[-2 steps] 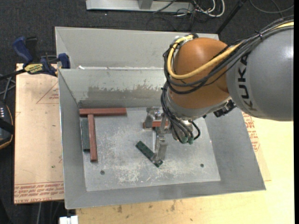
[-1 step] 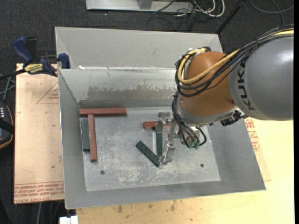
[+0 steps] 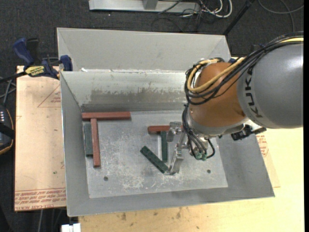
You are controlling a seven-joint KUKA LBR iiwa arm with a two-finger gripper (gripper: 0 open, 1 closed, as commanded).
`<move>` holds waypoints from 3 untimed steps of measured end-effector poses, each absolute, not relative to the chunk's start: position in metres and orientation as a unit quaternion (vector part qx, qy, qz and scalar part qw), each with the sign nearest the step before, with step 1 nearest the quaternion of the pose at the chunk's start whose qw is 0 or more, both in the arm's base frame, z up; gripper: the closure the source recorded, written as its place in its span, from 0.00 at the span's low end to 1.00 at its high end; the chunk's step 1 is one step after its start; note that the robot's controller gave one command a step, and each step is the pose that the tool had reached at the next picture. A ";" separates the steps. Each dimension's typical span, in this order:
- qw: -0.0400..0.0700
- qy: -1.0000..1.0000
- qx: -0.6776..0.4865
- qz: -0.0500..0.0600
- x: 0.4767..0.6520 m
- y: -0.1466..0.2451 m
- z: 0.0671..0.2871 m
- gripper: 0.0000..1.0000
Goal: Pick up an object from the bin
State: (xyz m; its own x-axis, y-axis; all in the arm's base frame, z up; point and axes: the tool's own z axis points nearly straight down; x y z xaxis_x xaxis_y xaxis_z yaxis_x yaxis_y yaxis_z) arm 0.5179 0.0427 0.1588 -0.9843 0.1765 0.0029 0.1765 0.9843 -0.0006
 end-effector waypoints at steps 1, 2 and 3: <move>0.000 -0.984 -0.179 -0.001 0.523 0.042 0.160 0.00; -0.002 -0.977 -0.212 -0.001 0.523 0.058 0.093 0.00; -0.003 -0.951 -0.310 -0.002 0.516 0.074 0.072 1.00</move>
Offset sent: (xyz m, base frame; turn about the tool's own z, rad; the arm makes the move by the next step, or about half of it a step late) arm 0.0035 0.0210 -0.0888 0.2317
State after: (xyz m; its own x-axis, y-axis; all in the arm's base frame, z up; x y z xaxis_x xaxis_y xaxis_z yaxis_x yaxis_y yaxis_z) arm 0.5160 0.0739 0.0720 -0.8075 0.5899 -0.0040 0.5899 0.8075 0.0045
